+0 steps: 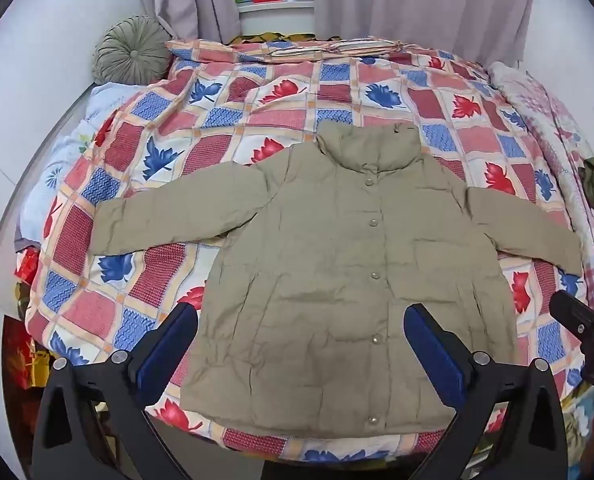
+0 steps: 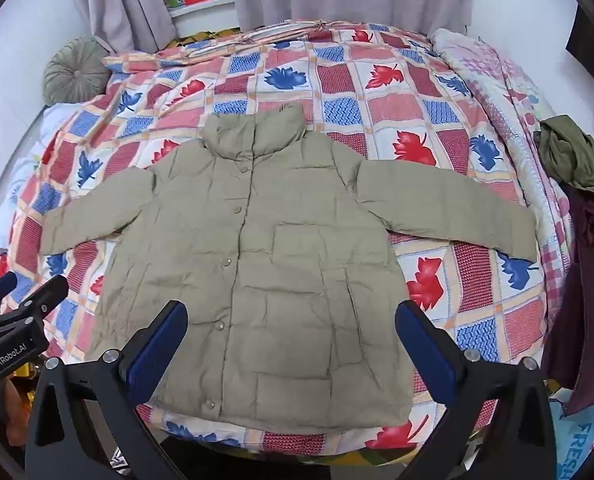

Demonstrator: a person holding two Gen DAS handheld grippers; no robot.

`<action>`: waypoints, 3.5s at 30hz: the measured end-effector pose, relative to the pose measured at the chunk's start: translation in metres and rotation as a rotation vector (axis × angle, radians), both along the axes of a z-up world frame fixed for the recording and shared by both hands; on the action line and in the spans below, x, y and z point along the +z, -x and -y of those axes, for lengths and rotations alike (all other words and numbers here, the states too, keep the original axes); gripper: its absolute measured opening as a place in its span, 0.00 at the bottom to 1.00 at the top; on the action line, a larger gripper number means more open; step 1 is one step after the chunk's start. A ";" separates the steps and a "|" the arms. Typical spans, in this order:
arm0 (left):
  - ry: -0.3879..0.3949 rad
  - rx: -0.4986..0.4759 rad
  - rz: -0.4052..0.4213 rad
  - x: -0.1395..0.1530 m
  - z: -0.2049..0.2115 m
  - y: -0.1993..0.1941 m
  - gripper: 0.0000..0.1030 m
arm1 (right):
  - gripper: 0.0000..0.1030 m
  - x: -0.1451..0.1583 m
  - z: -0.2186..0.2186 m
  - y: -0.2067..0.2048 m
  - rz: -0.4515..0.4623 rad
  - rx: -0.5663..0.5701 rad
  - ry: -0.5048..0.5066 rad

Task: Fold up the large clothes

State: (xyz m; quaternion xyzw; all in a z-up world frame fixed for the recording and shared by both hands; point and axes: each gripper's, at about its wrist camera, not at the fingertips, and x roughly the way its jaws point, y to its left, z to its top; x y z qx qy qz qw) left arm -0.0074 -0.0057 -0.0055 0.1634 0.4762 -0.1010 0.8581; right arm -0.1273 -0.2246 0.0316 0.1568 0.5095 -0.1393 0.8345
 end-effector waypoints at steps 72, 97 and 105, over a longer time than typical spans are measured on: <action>0.132 -0.039 -0.139 0.024 -0.014 -0.009 1.00 | 1.00 0.016 -0.020 -0.004 -0.025 -0.081 0.097; 0.126 -0.040 -0.134 0.023 -0.018 -0.009 1.00 | 1.00 0.015 -0.022 -0.005 -0.024 -0.077 0.099; 0.126 -0.039 -0.134 0.023 -0.017 -0.008 1.00 | 1.00 0.015 -0.022 -0.005 -0.025 -0.077 0.098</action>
